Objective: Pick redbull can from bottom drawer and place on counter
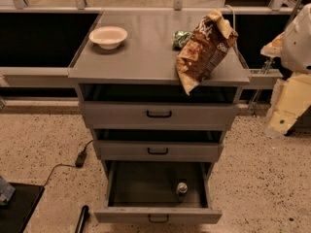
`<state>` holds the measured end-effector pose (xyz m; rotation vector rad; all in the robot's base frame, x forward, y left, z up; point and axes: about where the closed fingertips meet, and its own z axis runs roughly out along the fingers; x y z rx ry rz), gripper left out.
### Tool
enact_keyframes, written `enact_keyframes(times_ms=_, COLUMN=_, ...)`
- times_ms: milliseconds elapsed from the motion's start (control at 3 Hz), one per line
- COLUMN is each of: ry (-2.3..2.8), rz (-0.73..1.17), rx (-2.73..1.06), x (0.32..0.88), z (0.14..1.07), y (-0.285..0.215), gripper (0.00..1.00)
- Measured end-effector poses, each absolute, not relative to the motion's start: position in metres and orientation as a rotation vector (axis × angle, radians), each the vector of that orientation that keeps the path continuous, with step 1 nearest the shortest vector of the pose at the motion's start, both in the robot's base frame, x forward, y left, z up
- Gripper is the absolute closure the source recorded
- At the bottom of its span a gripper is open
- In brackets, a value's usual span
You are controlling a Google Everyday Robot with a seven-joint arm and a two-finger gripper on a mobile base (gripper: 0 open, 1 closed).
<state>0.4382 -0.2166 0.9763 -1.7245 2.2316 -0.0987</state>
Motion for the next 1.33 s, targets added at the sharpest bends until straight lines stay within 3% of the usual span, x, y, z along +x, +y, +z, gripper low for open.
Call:
enact_keyframes(times_ms=667, ry=2.177, rz=0.013, rx=-1.713, x=0.437, z=0.961, y=-0.219, gripper=0.00)
enact_keyframes(times_ms=1333, ry=2.016, rz=0.593, rx=-1.517, x=0.425, z=0.774, y=-0.238, gripper=0.00)
